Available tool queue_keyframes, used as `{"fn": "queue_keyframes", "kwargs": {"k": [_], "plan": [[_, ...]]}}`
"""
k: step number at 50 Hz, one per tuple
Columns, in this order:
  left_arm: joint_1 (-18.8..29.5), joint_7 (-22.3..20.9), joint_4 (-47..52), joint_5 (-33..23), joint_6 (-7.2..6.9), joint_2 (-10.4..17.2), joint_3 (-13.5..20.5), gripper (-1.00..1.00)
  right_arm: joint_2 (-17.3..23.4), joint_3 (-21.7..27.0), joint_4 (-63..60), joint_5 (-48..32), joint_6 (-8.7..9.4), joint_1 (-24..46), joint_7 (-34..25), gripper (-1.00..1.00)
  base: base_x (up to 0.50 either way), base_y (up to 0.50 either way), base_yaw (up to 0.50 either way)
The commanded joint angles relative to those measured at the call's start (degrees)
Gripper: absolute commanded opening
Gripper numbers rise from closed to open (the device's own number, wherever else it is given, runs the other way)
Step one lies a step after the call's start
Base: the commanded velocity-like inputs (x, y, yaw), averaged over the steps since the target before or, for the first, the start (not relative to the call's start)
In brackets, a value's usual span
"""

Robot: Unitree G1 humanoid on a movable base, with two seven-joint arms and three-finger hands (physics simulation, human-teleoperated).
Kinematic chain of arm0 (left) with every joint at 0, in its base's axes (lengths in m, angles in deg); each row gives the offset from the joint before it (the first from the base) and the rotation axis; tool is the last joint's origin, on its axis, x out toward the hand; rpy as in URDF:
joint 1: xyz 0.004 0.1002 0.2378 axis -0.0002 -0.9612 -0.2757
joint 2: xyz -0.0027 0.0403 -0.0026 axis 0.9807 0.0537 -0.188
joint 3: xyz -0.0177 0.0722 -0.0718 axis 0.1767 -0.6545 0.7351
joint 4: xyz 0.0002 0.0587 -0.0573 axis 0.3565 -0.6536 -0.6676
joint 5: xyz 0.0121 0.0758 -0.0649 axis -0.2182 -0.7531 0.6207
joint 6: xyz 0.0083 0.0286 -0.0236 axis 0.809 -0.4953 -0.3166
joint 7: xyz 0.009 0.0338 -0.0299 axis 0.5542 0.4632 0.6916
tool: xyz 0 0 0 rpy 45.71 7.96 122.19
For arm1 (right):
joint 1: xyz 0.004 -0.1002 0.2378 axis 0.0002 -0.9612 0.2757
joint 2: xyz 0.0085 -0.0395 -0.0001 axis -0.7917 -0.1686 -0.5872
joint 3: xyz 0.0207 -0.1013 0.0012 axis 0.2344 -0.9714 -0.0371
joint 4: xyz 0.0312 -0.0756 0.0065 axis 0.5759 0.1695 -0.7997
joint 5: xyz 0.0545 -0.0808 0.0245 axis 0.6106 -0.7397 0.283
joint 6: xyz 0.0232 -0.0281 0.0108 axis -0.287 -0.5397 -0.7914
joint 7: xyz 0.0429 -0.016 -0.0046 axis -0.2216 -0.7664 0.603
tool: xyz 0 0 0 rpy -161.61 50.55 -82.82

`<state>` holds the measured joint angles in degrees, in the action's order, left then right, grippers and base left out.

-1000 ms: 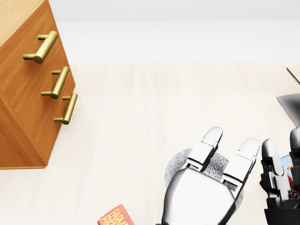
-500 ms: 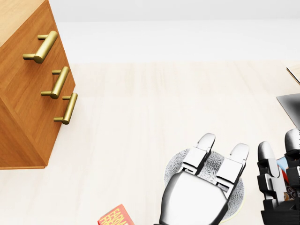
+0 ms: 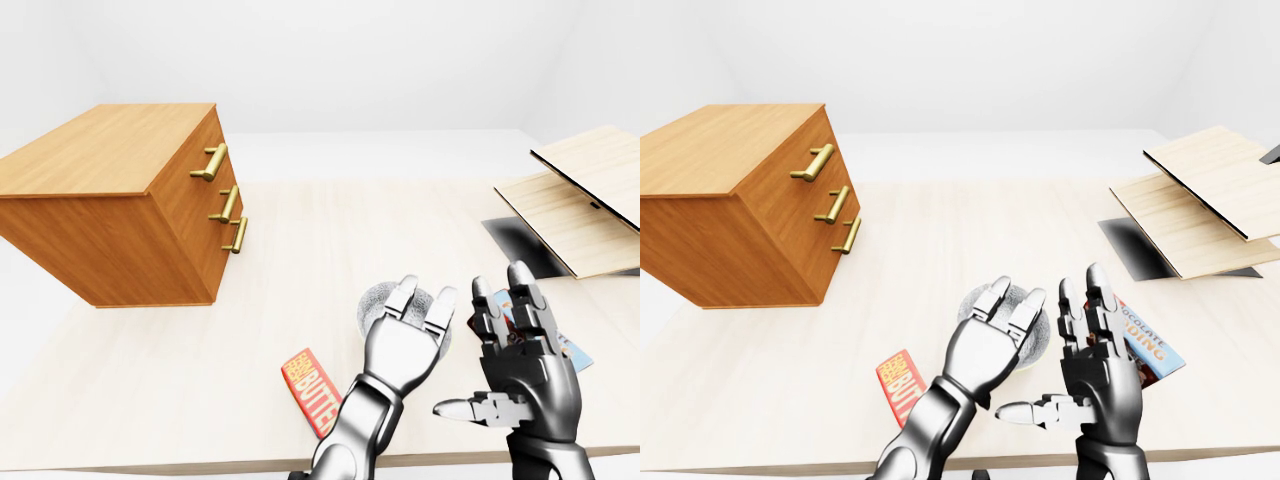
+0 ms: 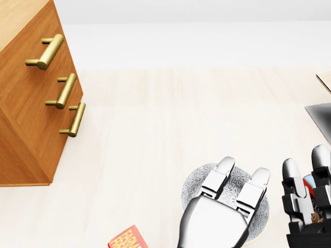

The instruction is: Close the top drawer of the cabinet and put the bowl on top of it.

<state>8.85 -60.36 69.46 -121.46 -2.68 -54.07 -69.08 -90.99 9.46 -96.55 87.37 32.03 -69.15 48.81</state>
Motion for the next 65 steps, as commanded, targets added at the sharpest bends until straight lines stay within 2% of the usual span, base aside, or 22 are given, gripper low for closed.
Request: {"fn": "queue_keyframes", "kwargs": {"k": [1,25,47,65], "plan": [[-0.4,0.4,-1.9,-0.2,0.0,0.1,-0.2,1.0,-0.1,0.1,0.2,0.2,0.0,-0.3,-0.4,1.0,0.0,0.0,0.0],[0.6,1.4,-6.7,-0.5,0.0,-0.5,1.7,1.0,-0.2,0.1,0.6,0.3,0.0,-0.5,-0.7,1.0,0.0,0.0,0.0],[3.4,2.8,-11.8,0.4,0.0,-2.0,5.2,1.0,-0.4,0.0,0.6,0.5,0.0,-1.2,-1.2,1.0,0.0,0.0,0.0],[3.6,3.4,-13.3,0.0,0.0,-2.4,5.6,1.0,-0.3,-0.3,0.6,0.7,0.0,-1.5,-1.2,1.0,0.0,0.0,0.0]]}}
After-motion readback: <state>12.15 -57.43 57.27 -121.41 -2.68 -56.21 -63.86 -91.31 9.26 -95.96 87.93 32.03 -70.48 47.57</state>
